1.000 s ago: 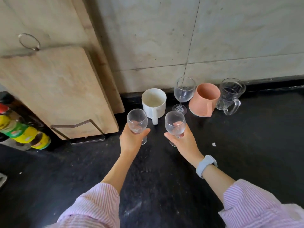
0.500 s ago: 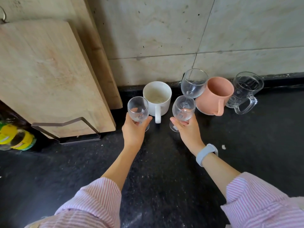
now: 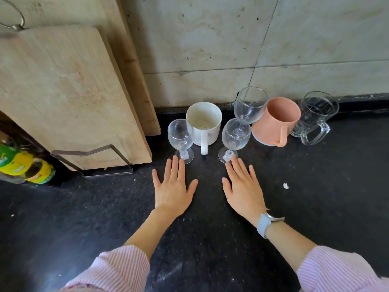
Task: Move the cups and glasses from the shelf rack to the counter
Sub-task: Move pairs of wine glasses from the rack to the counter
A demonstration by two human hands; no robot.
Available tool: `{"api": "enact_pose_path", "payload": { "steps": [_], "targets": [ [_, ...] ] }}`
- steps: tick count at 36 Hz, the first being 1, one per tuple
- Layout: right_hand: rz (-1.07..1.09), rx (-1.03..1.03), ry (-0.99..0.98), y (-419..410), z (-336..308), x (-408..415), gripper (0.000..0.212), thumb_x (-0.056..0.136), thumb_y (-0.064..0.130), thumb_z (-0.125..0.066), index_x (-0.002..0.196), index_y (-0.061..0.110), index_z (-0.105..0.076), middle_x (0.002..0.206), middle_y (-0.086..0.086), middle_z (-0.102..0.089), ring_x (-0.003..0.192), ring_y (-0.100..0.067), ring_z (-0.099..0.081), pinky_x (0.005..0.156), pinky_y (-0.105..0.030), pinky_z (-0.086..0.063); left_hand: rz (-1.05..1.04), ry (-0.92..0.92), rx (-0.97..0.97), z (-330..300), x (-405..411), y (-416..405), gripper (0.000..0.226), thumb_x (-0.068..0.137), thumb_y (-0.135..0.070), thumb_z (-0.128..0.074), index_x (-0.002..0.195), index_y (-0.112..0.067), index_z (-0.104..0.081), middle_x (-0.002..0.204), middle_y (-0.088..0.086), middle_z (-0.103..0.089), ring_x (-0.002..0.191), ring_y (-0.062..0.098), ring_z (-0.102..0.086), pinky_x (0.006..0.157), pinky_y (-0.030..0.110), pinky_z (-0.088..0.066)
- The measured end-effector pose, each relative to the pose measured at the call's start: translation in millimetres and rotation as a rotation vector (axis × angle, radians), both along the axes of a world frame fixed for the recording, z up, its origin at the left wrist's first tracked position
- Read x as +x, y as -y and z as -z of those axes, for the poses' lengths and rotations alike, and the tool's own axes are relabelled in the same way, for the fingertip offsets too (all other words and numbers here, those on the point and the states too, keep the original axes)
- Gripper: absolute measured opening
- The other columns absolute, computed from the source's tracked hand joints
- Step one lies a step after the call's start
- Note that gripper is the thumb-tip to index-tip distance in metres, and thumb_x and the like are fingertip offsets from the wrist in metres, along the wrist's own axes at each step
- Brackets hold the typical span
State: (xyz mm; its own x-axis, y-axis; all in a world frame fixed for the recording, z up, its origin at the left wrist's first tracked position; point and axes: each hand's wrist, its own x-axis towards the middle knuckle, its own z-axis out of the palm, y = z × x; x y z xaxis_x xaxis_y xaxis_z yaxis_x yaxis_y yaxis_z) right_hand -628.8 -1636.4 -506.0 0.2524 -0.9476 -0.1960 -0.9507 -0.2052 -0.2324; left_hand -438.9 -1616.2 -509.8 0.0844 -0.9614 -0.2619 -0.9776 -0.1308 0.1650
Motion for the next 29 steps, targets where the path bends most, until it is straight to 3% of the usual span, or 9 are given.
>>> {"api": "enact_pose_path", "payload": {
  "steps": [7, 15, 21, 29],
  "targets": [
    [-0.017, 0.054, -0.032, 0, 0, 1, 0.059, 0.096, 0.041, -0.027, 0.146, 0.017, -0.007, 0.158, -0.006, 0.003, 0.145, -0.022, 0.0, 0.116, -0.042, -0.002, -0.023, 0.01, 0.056, -2, -5, 0, 0.072, 0.091, -0.06, -0.016, 0.146, -0.021, 0.01, 0.158, 0.002, 0.012, 0.144, 0.023, 0.015, 0.113, 0.058, 0.006],
    [-0.1, 0.082, 0.053, -33, -39, 29, 0.052, 0.096, 0.035, -0.029, 0.145, 0.017, -0.019, 0.157, -0.006, -0.014, 0.145, -0.023, -0.006, 0.117, -0.045, -0.008, -0.138, -0.06, 0.014, -30, 13, -67, 0.061, 0.096, -0.048, -0.023, 0.148, -0.024, -0.002, 0.159, 0.002, 0.0, 0.146, 0.024, 0.008, 0.114, 0.056, 0.005],
    [-0.335, 0.074, 0.191, -90, -86, 89, 0.045, 0.096, 0.03, -0.034, 0.139, 0.016, -0.034, 0.151, -0.005, -0.031, 0.139, -0.022, -0.026, 0.115, -0.038, -0.024, -0.252, -0.027, 0.036, -72, 57, -144, 0.058, 0.097, -0.047, -0.023, 0.148, -0.024, -0.006, 0.159, 0.001, -0.007, 0.146, 0.023, 0.003, 0.115, 0.055, 0.001],
    [-0.735, 0.031, 0.267, -221, -153, 191, 0.04, 0.095, 0.03, -0.034, 0.132, 0.018, -0.045, 0.139, 0.0, -0.049, 0.13, -0.018, -0.041, 0.111, -0.033, -0.029, -0.589, 0.076, -0.178, -159, 135, -333, 0.051, 0.097, -0.043, -0.03, 0.144, -0.024, -0.025, 0.154, -0.002, -0.026, 0.144, 0.017, -0.015, 0.118, 0.045, -0.007]
  ]
}}
